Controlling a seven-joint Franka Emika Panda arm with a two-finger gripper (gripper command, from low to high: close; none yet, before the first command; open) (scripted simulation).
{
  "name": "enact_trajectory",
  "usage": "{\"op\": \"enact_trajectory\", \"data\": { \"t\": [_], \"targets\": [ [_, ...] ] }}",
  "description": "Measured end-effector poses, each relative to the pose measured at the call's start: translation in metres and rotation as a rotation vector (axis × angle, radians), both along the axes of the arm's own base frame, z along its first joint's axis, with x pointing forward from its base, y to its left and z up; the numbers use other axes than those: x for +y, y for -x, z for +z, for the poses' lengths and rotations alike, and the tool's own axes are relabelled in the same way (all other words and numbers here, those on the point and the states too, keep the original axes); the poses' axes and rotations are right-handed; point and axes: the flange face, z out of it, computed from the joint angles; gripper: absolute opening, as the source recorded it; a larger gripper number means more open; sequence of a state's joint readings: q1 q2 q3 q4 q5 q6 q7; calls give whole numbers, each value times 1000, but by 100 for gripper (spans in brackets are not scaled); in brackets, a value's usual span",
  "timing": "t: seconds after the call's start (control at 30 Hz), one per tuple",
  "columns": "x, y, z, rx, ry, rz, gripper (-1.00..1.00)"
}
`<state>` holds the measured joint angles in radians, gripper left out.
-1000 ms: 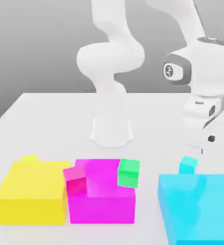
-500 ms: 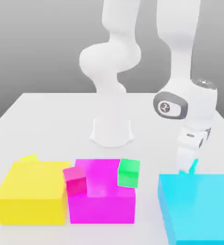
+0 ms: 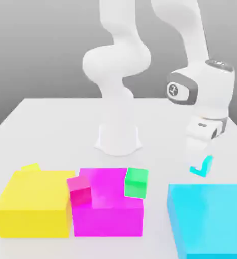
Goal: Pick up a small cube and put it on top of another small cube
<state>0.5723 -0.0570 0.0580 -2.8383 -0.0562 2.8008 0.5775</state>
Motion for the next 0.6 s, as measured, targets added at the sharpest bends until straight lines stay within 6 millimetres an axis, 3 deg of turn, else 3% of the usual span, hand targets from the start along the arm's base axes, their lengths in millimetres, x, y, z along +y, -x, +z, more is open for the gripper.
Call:
{"op": "enact_trajectory", "data": {
  "t": [0.17,0.33,0.47,0.57,0.6],
  "targets": [
    [-48,-57,30,-35,21,-45,-100],
    [-136,-102,66,-28,39,-96,-100],
    [-221,-117,95,-1,31,-135,-100],
    [-287,-114,115,20,11,-162,-100],
    [-300,-111,120,25,2,-149,-100]
  ]
}}
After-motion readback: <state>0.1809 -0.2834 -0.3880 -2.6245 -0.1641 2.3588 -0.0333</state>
